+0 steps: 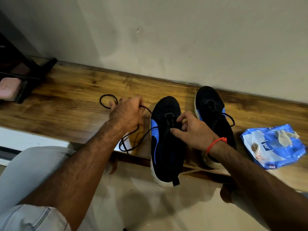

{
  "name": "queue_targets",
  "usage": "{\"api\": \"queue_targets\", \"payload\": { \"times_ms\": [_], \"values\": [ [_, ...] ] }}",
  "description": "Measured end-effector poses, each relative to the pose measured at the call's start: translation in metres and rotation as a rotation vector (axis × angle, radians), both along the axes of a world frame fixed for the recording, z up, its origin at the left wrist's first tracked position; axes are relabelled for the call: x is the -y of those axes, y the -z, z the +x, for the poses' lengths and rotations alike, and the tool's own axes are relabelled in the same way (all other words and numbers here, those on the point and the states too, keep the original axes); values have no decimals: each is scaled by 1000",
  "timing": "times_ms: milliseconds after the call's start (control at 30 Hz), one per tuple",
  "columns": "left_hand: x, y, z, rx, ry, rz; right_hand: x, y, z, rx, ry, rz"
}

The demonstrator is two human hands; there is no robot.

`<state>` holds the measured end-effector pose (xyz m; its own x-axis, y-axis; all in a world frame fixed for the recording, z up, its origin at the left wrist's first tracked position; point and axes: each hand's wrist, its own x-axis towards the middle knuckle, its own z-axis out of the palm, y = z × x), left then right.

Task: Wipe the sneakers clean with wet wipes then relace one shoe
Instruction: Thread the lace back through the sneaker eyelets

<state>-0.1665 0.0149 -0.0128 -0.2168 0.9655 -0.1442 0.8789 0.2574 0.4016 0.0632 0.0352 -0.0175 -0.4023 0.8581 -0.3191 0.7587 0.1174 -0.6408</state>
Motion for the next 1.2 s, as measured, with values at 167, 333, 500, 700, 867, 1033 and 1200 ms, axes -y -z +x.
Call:
{"api": "queue_targets", "payload": {
  "times_ms": [167, 333, 500, 700, 867, 1033, 1200],
  "values": [
    [-3, -31, 17, 573, 196, 292, -4, -11, -7, -286, -30, 232],
    [-2, -26, 31, 631, 290, 380, -17, -19, -12, -229, -112, 338],
    [-8, -30, 2, 585, 97, 404, -42, -12, 0, -538, 417, -40],
    [-2, -28, 15, 563, 204, 365, -22, -22, -8, -215, -27, 381],
    [-7, -33, 9, 543, 79, 356, -45, -21, -5, -383, 303, 320],
    [-10, -29, -16, 493, -113, 400, -59, -12, 10, -517, 577, 128],
    [0, -31, 14, 542, 148, 318, -26, -29, -10, -236, 22, 372]
  ]
}}
